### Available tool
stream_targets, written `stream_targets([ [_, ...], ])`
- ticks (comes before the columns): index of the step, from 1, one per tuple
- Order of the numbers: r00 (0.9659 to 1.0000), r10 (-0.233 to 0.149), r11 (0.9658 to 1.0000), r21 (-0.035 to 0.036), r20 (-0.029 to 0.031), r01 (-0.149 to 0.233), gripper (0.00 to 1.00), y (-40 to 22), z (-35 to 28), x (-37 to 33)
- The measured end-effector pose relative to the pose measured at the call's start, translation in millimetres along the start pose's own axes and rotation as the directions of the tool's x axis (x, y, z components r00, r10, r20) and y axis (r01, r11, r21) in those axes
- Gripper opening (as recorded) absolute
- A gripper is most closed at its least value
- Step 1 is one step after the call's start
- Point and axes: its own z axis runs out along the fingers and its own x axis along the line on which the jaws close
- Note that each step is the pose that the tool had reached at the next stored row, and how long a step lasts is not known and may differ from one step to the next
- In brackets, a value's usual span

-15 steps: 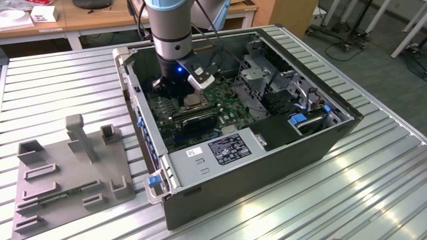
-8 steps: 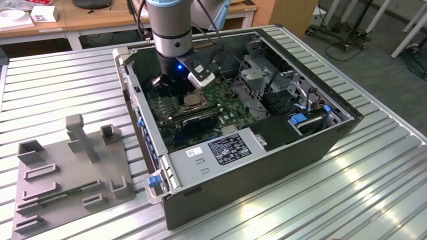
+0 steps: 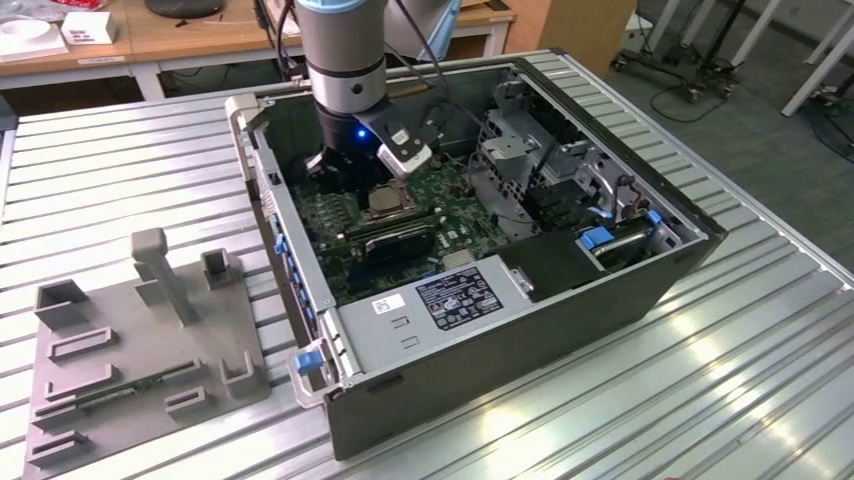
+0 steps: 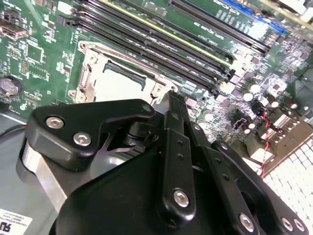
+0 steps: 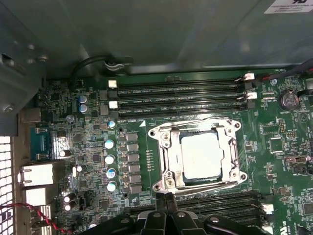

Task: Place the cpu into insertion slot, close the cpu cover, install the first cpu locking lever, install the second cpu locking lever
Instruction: 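Install the second cpu locking lever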

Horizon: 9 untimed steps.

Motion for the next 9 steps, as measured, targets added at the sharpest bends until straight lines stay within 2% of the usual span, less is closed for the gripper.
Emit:
stream_targets([
  [9, 1.0000, 0.001, 1.0000, 0.0011, -0.0099, -0.001, 0.11, 2.2, 2.7, -23.4],
])
